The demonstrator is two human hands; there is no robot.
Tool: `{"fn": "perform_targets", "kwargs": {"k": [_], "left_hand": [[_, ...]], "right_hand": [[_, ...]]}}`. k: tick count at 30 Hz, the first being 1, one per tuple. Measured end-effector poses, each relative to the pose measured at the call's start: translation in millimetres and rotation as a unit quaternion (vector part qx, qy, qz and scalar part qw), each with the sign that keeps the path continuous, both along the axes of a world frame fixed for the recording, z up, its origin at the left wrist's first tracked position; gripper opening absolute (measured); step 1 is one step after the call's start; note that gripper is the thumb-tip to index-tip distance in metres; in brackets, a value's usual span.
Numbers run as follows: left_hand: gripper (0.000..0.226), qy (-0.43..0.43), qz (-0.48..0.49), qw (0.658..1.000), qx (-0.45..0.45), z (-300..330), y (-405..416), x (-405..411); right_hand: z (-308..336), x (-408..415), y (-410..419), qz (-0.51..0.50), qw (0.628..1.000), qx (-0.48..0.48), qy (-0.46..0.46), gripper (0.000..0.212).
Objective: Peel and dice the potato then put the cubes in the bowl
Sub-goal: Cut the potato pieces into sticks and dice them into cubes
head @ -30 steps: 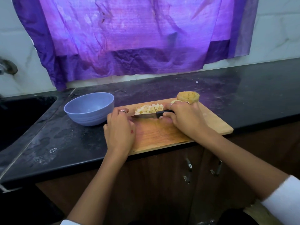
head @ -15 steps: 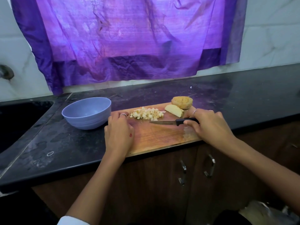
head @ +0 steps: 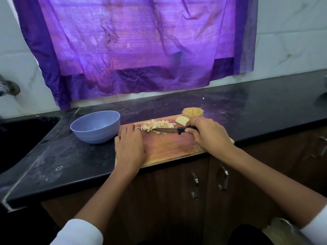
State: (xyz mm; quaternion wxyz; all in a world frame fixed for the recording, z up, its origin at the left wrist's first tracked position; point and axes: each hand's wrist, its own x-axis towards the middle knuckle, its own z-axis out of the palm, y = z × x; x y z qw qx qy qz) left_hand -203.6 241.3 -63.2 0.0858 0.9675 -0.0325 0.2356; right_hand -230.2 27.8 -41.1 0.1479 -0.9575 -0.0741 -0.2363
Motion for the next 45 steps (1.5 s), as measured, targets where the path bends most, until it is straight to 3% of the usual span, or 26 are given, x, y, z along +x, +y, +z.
{"fn": "perform_targets", "kwargs": {"k": [4, 8, 13, 17, 22, 30, 34, 39, 42, 45], "left_hand": [[0.051, -0.019, -0.025, 0.999, -0.011, 1.0, -0.9, -6.3], [0.047, -0.042, -0.084, 0.995, -0.043, 9.0, -17.2, -4.6], [0.069, 0.071, -0.176, 0.979, -0.069, 33.5, -77.0, 23.8], [0.088, 0.141, -0.158, 0.977, -0.018, 39.9, -112.5, 57.1], [0.089, 0.192, -0.152, 0.968, 0.048, 33.7, -120.3, 80.1], [0.069, 0.097, -0.187, 0.978, -0.009, 21.1, -108.1, 72.7], [0.049, 0.028, -0.197, 0.979, -0.046, 20.6, -102.4, 46.6], [0.038, 0.098, -0.246, 0.964, 0.033, 28.0, -96.4, 26.3], [0.035, 0.15, -0.227, 0.957, 0.103, 43.0, -94.1, 25.5], [0.031, 0.206, -0.247, 0.94, 0.112, 49.0, -83.7, 36.0]], "right_hand": [[5.1, -3.0, -8.8, -0.029, 0.999, 0.032, 0.002, 0.022], [0.4, 6.5, -36.8, -0.076, 0.967, 0.241, -0.042, 0.012], [-15.1, 21.4, -52.9, -0.074, 0.921, 0.379, -0.053, 0.013], [-29.7, 27.1, -52.0, -0.069, 0.914, 0.395, -0.065, 0.013], [-33.5, 25.5, -56.3, -0.062, 0.916, 0.389, -0.079, 0.014], [-39.0, 23.2, -57.0, -0.044, 0.913, 0.398, -0.083, 0.017], [-39.6, 24.0, -59.0, -0.033, 0.909, 0.406, -0.083, 0.02], [-38.5, 21.4, -58.6, -0.022, 0.911, 0.405, -0.071, 0.019], [-38.1, 20.3, -59.3, -0.008, 0.91, 0.408, -0.071, 0.019], [-37.7, 20.8, -59.3, 0.0, 0.91, 0.409, -0.066, 0.02]]}}
